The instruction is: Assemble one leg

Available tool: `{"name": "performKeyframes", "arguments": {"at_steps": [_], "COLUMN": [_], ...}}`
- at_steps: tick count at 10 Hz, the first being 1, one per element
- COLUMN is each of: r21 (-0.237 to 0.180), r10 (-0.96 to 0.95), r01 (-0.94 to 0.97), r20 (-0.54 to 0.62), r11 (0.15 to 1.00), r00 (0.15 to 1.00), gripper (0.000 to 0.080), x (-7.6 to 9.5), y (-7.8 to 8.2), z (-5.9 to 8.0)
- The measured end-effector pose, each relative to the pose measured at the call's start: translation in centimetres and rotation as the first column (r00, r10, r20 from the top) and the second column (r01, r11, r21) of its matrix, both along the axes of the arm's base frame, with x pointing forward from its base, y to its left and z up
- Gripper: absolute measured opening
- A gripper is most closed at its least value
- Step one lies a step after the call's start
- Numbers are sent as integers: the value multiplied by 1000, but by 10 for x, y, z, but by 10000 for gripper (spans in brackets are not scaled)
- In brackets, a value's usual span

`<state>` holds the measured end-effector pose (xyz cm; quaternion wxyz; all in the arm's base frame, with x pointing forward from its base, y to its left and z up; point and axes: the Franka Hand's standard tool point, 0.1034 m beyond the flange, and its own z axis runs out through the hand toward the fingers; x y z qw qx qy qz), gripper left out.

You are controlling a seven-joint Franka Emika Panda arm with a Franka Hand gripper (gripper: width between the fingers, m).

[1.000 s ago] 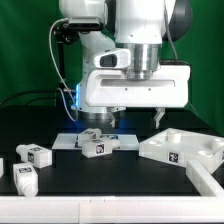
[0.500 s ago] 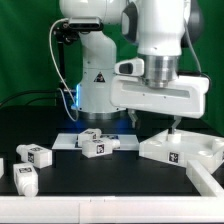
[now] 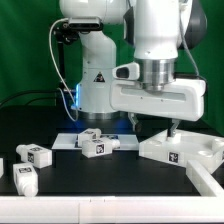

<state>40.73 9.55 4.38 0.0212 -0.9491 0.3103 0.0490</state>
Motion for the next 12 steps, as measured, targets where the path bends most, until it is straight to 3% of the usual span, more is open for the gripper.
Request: {"name": "performKeyframes", "arguments": {"at_steps": [2, 3, 6, 7, 8, 9, 11, 12], "r21": [-5, -11, -12, -12, -13, -13, -13, -13], "r10": [-149, -165, -160, -143, -144, -142, -141, -140], "r01": [149, 166, 160, 143, 145, 143, 142, 141], "r20": [21, 41, 46, 48, 48, 48, 47, 47], "r11": [989, 986, 987, 990, 989, 990, 990, 990], "r00": [989, 985, 986, 989, 988, 989, 989, 989], "gripper": [648, 648, 648, 648, 510, 510, 236, 236], "x": [-30, -36, -40, -40, -40, -40, -40, -40], "y": [7, 12, 36, 34, 34, 34, 34, 34], "z": [-18, -29, -37, -37, -37, -37, -38, -38]}}
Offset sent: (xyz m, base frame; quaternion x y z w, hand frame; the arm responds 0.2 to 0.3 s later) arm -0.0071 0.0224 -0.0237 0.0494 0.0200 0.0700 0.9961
